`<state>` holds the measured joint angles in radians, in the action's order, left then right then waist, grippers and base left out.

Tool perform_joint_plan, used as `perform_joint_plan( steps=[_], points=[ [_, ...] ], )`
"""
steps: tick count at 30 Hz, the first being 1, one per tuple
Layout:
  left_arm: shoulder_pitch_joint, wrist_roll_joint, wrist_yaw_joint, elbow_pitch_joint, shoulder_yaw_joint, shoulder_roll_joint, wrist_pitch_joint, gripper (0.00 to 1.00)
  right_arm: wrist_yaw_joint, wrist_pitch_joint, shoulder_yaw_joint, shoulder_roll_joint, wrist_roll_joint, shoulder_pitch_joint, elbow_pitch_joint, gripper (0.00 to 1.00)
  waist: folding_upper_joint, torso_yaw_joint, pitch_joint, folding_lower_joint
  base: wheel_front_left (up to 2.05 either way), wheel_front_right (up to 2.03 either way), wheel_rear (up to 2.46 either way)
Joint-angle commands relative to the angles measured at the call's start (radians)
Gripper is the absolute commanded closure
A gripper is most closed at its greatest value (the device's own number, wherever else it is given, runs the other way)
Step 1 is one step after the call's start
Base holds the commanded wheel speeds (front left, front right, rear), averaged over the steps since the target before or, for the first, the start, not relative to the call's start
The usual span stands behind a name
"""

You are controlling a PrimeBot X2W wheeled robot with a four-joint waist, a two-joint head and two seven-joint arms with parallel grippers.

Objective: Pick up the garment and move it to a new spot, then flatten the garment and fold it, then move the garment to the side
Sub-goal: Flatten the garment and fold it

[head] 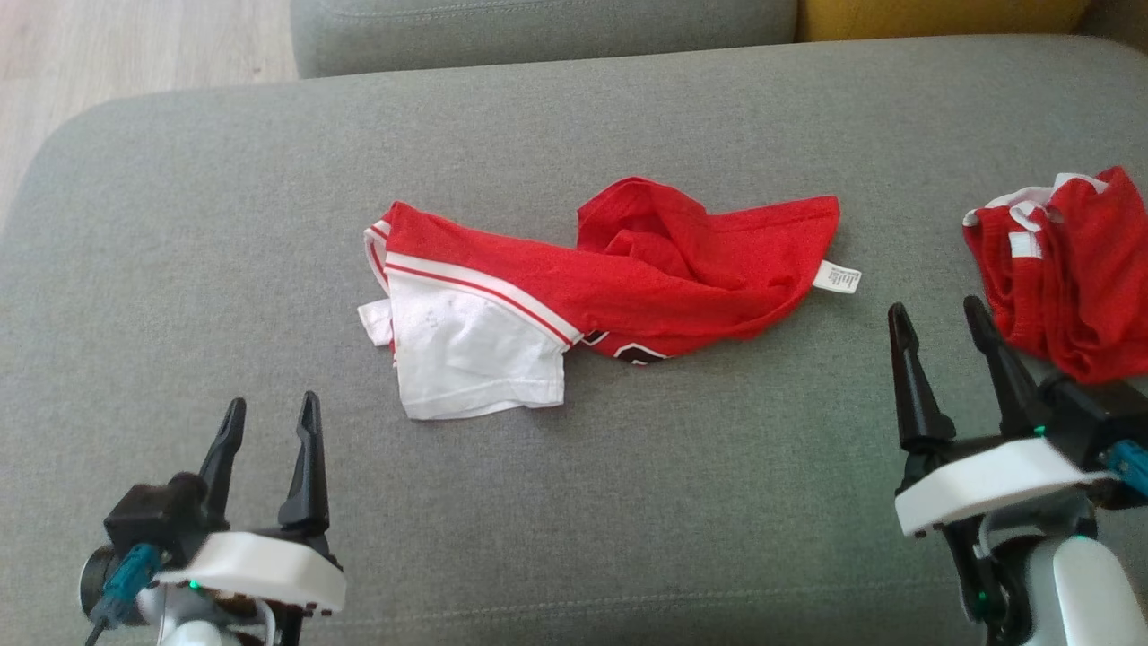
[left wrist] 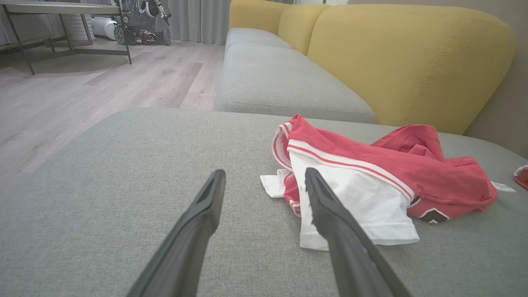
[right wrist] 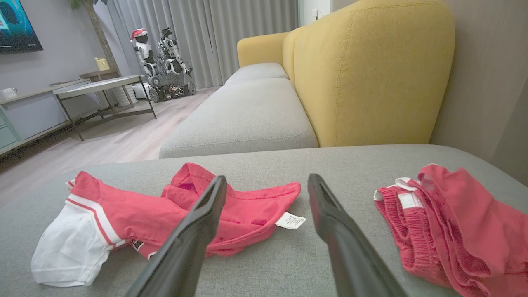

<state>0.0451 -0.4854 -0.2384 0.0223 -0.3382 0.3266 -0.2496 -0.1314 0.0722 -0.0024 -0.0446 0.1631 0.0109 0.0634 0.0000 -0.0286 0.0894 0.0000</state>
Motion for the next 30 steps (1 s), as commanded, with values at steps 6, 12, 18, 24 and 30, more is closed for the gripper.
perform_joint_plan(
  steps=[6,12,18,24,30],
  points=[
    [-0.031,0.011,-0.003,-0.037,0.035,0.016,-0.012,0.0,0.001,0.008,0.028,-0.006,0.004,0.015,0.033,0.0,0.0,-0.003,-0.004,0.0,0.0,0.0,0.0],
    [-0.04,0.008,0.001,-0.033,0.031,0.019,-0.008,0.0,0.001,0.007,0.027,-0.006,0.006,0.015,0.032,0.0,0.0,-0.005,-0.003,0.0,0.0,0.0,0.0],
    [-0.08,-0.008,0.035,-0.009,0.01,0.016,0.01,0.0,0.001,0.006,0.024,-0.006,0.014,0.017,0.035,0.0,0.0,-0.004,0.011,0.0,0.0,0.0,0.0],
    [-0.178,-0.048,0.113,0.076,-0.024,0.001,0.057,0.0,0.001,0.005,0.043,-0.006,0.02,0.037,0.042,0.0,0.0,-0.015,0.051,0.0,0.0,0.0,0.0],
    [-0.272,-0.111,0.204,0.258,-0.058,-0.026,0.134,0.0,0.001,-0.003,0.058,-0.006,0.027,0.054,0.031,0.0,0.0,-0.043,0.09,0.0,0.0,0.0,0.0]
  ],
)
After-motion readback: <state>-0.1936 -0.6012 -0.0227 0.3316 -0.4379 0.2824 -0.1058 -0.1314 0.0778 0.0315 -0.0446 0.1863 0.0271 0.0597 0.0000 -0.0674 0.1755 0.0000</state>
